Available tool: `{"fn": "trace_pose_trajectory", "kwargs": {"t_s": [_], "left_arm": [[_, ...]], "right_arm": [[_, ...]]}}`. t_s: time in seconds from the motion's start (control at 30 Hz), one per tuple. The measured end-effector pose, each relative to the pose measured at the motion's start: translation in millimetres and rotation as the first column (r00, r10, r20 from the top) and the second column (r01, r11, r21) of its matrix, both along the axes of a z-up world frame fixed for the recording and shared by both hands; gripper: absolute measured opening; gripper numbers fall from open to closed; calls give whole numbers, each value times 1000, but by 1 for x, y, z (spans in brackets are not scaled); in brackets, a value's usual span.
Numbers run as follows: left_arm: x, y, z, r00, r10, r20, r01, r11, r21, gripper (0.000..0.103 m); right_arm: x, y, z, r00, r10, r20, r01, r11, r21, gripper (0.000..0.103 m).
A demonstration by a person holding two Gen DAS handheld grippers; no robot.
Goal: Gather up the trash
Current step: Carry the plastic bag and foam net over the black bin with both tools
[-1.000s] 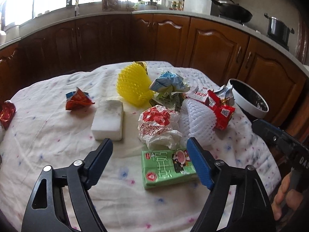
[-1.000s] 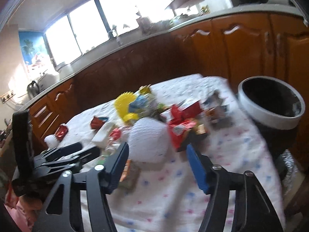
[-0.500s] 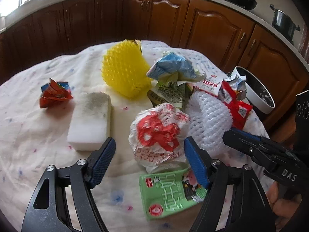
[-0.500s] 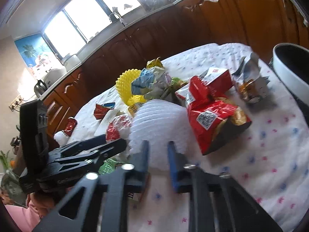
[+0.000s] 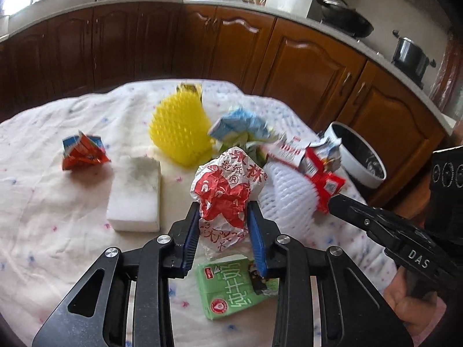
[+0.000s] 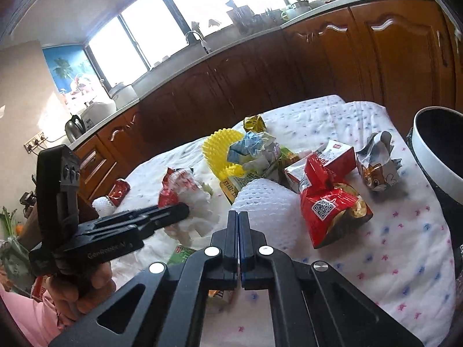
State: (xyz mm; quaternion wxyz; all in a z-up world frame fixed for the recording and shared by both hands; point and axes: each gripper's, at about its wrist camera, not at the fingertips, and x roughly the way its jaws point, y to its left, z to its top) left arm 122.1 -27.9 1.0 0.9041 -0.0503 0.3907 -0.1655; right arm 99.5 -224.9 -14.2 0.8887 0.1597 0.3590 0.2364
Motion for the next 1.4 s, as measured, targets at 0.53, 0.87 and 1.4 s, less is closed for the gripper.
{"fn": "trace_pose_trajectory", "kwargs": {"t_s": [0.53,0.87,1.4], "left_arm": [[-3,19,19,997,57,59,-56,998,-29,30],[-2,-5,46,994,1,113,4,999,-41,30],[10,-153,65,957,-254,137,256,967,7,30]], "right_arm": [[22,12,-21,999,-14,-43,14,1000,-20,9],[-7,-38,41,993,-76,93,77,997,-4,8],[-21,-192,33,936,-348,56,351,934,-70,8]]}}
